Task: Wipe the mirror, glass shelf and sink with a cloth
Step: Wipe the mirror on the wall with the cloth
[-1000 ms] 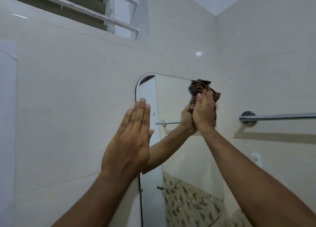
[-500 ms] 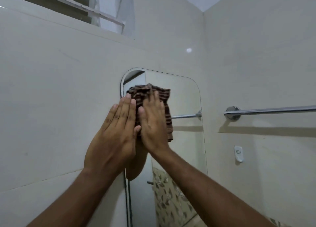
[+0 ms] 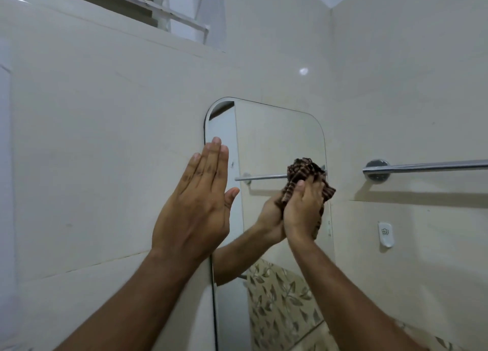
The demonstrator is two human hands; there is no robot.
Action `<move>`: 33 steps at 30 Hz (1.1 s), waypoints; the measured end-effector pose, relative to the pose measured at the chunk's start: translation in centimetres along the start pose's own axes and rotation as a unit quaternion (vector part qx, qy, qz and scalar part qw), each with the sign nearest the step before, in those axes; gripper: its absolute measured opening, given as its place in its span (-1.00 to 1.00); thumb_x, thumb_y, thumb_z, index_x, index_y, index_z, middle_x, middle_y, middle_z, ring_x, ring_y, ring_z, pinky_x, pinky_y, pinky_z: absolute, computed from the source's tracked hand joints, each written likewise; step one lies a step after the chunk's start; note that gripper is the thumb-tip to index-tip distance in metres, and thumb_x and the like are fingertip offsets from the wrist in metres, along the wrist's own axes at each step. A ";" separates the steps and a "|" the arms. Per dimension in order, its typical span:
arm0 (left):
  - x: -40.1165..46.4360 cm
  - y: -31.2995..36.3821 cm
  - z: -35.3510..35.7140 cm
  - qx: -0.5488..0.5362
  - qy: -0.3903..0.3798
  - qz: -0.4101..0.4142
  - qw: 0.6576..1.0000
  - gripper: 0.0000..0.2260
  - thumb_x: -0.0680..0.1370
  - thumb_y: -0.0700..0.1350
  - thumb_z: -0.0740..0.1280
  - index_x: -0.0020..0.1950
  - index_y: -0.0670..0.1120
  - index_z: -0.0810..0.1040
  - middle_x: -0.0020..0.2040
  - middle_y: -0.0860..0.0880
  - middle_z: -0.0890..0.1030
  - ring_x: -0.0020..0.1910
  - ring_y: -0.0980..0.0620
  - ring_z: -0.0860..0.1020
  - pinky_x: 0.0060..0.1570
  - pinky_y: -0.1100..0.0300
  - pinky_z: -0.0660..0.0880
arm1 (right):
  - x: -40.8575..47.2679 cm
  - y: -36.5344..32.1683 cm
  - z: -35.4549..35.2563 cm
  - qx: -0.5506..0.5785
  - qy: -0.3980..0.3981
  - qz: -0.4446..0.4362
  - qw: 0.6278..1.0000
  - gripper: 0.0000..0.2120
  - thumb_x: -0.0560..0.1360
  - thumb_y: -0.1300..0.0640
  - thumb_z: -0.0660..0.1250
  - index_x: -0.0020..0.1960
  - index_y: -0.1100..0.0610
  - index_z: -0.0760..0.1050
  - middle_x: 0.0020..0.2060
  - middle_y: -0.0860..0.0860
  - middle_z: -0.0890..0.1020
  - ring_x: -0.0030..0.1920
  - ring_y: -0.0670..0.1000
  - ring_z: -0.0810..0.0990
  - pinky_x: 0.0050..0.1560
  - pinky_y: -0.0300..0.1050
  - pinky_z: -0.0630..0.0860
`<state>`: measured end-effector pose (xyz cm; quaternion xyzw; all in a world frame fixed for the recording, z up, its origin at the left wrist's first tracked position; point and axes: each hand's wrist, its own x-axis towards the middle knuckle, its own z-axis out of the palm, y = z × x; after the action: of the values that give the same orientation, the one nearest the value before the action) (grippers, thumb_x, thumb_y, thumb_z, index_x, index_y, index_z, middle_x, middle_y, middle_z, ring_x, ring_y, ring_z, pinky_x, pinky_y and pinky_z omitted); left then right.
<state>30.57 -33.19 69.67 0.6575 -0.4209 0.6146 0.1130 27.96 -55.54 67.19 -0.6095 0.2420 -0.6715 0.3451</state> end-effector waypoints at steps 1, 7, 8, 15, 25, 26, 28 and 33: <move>0.0 0.0 0.0 -0.002 -0.001 0.000 1.000 -0.43 0.71 0.05 -0.10 0.60 -0.26 -0.10 0.63 -0.24 -0.05 0.63 -0.09 -0.06 0.57 -0.05 0.10 | -1.2 -1.1 0.2 0.001 -0.004 -0.002 1.000 -0.54 0.70 0.00 -0.02 0.57 0.11 0.14 0.59 0.05 0.12 0.59 0.03 0.01 0.58 0.06 -0.01; 0.1 0.0 -0.5 -0.024 -0.014 -0.006 1.000 -0.31 0.68 0.22 -0.19 0.60 -0.29 -0.10 0.62 -0.26 -0.03 0.63 -0.09 -0.06 0.57 -0.05 0.11 | -8.8 -6.9 1.0 0.055 -0.138 -0.299 0.943 -0.53 0.70 0.06 -0.01 0.58 -0.02 0.00 0.60 -0.05 -0.02 0.60 -0.04 -0.15 0.59 0.04 -0.11; 0.0 0.1 -0.6 -0.021 -0.012 -0.006 1.000 -0.30 0.67 0.23 -0.18 0.59 -0.30 -0.11 0.62 -0.28 -0.04 0.63 -0.10 -0.06 0.57 -0.06 0.13 | -9.4 -6.8 0.7 0.061 -0.160 -0.346 0.922 -0.50 0.68 0.08 0.01 0.59 -0.01 -0.01 0.61 -0.02 0.02 0.60 -0.02 -0.12 0.58 0.06 -0.10; 0.0 0.0 -0.4 0.028 -0.022 0.013 0.999 -0.37 0.70 0.13 -0.15 0.59 -0.29 -0.17 0.62 -0.29 -0.11 0.63 -0.16 -0.10 0.57 -0.09 0.08 | -5.4 -0.1 -0.9 -0.031 -0.136 -0.412 0.901 -0.49 0.64 0.14 0.06 0.58 0.13 0.11 0.59 0.03 0.13 0.60 0.05 0.00 0.52 0.25 0.12; -0.4 -0.3 0.4 0.067 -0.011 0.042 0.997 -0.46 0.66 -0.18 -0.04 0.59 -0.29 -0.16 0.61 -0.30 -0.12 0.62 -0.22 -0.13 0.57 -0.13 0.03 | 4.0 4.3 -0.6 -0.022 0.000 0.005 1.000 -0.49 0.66 -0.07 -0.06 0.56 0.10 0.18 0.54 0.09 0.26 0.54 0.13 0.20 0.51 0.15 0.17; -0.3 -0.2 0.3 0.059 -0.014 0.039 0.997 -0.47 0.67 -0.18 -0.06 0.59 -0.29 -0.16 0.61 -0.30 -0.12 0.62 -0.22 -0.14 0.58 -0.13 0.03 | 3.1 3.8 -0.4 -0.031 0.010 0.003 0.999 -0.51 0.68 -0.02 -0.05 0.55 0.16 0.20 0.53 0.13 0.25 0.54 0.14 0.19 0.52 0.13 0.14; -0.3 -0.2 0.2 0.047 -0.012 0.037 0.998 -0.49 0.68 -0.16 -0.09 0.59 -0.28 -0.16 0.61 -0.29 -0.12 0.62 -0.20 -0.13 0.58 -0.12 0.03 | 0.6 2.4 0.1 -0.032 0.011 -0.026 0.999 -0.53 0.70 0.04 -0.03 0.54 0.21 0.20 0.55 0.16 0.23 0.57 0.11 0.12 0.56 0.07 0.05; -0.1 0.1 0.1 0.013 0.010 0.022 1.000 -0.51 0.71 -0.12 -0.13 0.59 -0.30 -0.09 0.61 -0.29 -0.03 0.62 -0.17 -0.05 0.58 -0.10 0.07 | -7.2 -2.9 0.5 -0.004 -0.062 -0.218 0.974 -0.55 0.71 0.06 -0.01 0.56 0.14 0.13 0.57 0.04 0.11 0.60 0.00 -0.04 0.58 0.12 -0.01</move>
<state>30.62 -33.26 69.56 0.6435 -0.4264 0.6287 0.0946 28.10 -48.13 64.71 -0.6895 0.0839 -0.6903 0.2027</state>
